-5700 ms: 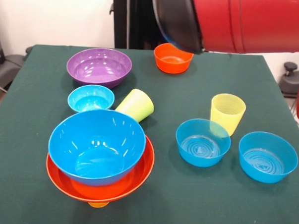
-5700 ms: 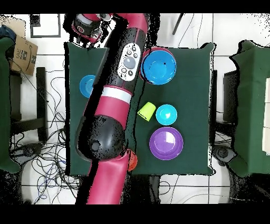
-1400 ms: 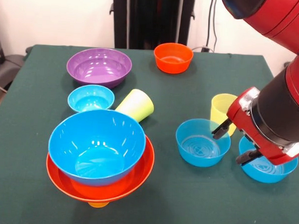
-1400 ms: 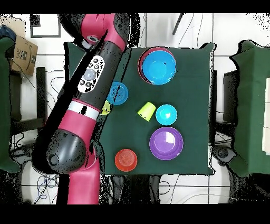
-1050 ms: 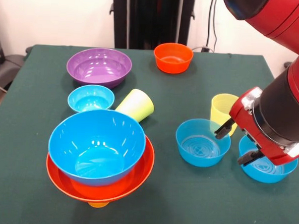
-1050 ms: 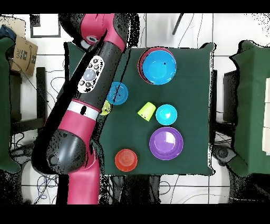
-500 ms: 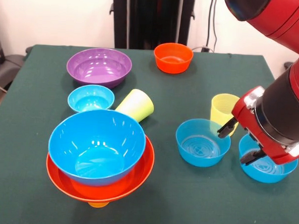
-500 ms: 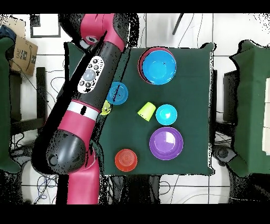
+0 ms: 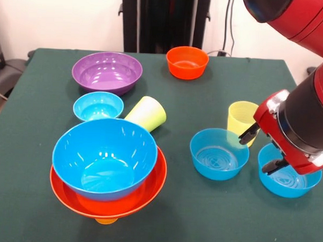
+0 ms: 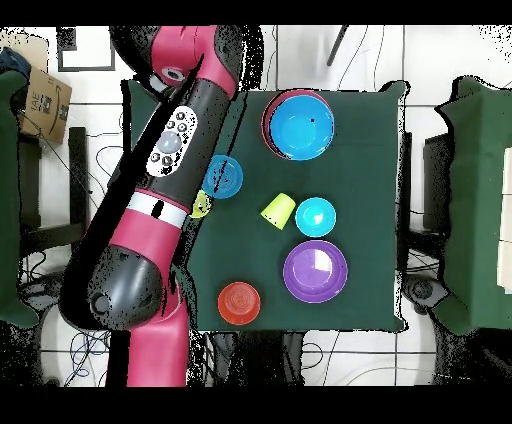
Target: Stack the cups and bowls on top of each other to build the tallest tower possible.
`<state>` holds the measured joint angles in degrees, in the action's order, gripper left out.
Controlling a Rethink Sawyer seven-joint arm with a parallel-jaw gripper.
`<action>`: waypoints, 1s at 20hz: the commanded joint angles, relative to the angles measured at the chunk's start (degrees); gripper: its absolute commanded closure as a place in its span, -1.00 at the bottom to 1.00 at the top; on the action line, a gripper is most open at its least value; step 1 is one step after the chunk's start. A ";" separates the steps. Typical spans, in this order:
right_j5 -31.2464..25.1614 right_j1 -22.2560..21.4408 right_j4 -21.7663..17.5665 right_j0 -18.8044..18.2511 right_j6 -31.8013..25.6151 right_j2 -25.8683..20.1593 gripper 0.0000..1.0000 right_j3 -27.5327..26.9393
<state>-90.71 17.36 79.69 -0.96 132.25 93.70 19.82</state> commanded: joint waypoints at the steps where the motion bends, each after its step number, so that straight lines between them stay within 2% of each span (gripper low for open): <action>1: -3.79 -0.91 -0.14 1.67 21.87 -0.51 -1.00 -2.47; 5: -4.43 -1.18 -0.66 2.35 26.87 1.07 -1.00 -2.65; 20: -3.64 -0.96 -1.68 1.79 29.36 0.22 -1.00 -4.11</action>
<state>-91.04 17.36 79.73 0.83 150.15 95.02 19.63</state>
